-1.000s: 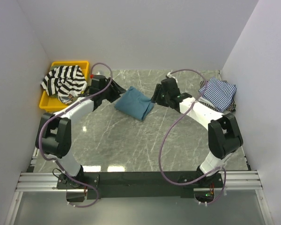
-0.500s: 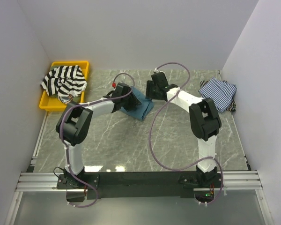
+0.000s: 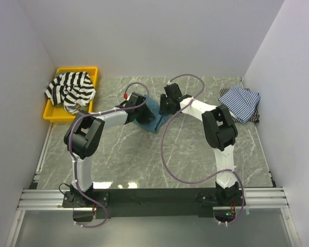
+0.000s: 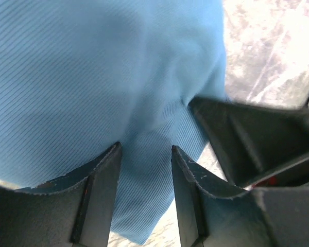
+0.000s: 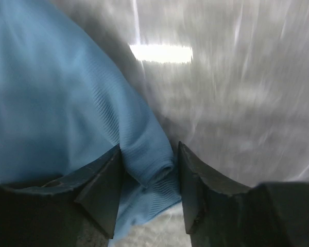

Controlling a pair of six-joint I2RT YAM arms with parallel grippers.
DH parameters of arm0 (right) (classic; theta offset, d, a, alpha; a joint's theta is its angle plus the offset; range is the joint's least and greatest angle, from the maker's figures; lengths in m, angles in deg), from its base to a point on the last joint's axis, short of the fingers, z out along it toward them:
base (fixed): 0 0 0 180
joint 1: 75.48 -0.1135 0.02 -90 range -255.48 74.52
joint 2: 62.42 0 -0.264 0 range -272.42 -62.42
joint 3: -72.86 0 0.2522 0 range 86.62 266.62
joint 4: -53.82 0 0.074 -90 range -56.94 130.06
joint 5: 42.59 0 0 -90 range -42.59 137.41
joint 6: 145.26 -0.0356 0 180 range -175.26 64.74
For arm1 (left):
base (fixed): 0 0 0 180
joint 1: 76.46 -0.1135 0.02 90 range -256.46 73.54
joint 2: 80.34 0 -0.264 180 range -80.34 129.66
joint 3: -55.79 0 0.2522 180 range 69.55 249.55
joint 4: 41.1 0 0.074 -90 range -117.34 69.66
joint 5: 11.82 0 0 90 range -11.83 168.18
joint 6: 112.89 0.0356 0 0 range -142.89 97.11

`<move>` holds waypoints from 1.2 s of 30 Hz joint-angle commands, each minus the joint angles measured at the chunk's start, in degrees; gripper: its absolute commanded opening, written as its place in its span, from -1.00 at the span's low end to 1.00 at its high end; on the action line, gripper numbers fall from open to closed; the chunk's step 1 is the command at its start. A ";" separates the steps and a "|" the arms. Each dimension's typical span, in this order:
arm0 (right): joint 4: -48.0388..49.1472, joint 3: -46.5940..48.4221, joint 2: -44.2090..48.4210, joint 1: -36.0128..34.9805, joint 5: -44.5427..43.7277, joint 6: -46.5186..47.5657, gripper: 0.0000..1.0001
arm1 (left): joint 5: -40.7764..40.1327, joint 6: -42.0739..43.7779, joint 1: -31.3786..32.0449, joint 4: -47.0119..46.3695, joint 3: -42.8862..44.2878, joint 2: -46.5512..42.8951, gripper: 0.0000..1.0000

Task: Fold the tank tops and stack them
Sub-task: Fold the tank top

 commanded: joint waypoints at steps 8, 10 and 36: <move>16.22 -32.47 22.61 -6.18 7.80 -15.99 -0.07 | -3.58 3.13 -0.99 4.39 -1.29 -7.53 0.00; 20.08 -38.63 26.06 -7.86 6.57 -17.67 -0.01 | -3.85 3.92 -0.99 4.30 -2.69 -8.76 0.01; 15.52 -36.73 29.78 -10.41 -2.05 -16.09 -0.28 | -1.74 5.94 -2.49 0.08 -16.32 -16.24 -0.05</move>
